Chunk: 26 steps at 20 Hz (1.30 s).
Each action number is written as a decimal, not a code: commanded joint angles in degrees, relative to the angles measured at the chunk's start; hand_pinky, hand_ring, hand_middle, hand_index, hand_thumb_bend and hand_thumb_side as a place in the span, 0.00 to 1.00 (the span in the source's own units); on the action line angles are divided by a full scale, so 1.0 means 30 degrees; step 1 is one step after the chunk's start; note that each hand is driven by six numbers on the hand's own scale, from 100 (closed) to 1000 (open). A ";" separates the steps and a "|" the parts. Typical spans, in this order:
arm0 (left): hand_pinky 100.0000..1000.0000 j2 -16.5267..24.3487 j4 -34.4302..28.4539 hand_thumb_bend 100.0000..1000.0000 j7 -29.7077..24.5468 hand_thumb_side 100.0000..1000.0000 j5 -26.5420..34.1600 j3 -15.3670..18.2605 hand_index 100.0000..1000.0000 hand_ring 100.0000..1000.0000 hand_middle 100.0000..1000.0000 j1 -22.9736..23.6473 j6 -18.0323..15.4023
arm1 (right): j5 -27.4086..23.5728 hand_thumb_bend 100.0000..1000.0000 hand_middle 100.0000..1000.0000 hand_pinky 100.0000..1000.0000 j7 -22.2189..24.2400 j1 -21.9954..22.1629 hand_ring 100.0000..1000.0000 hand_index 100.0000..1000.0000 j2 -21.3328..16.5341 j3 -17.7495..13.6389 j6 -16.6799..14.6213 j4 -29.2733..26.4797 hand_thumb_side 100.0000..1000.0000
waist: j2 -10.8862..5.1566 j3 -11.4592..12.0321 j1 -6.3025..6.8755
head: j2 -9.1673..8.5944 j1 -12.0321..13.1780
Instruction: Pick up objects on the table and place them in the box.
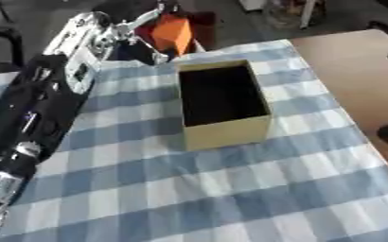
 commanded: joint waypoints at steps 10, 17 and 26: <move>0.61 -0.1305 0.0308 0.32 -0.3347 0.15 -0.1275 -0.1963 0.67 0.52 0.49 0.0028 -0.2039 | -0.0027 0.79 0.86 0.83 0.0447 -0.0285 0.76 1.00 -0.0123 0.0174 -0.0145 -0.0102 0.47 | -0.0382 -0.0113 -0.0235 | -0.0091 -0.0194; 0.68 -0.1434 0.0276 0.42 -0.5955 0.32 -0.1131 -0.2179 0.77 0.67 0.67 0.0220 -0.2777 | -0.0078 0.79 0.86 0.83 0.0627 -0.0285 0.76 1.00 -0.0125 0.0189 -0.0190 -0.0041 0.47 | -0.0361 -0.0088 -0.0235 | -0.0137 -0.0461; 0.78 -0.1245 -0.0577 0.73 -0.4534 0.73 0.0098 -0.1862 0.93 0.84 0.89 0.0290 -0.2369 | -0.0129 0.79 0.86 0.83 0.0653 -0.0241 0.76 1.00 -0.0141 0.0196 -0.0207 -0.0044 0.47 | -0.0372 -0.0005 -0.0291 | -0.0169 -0.0532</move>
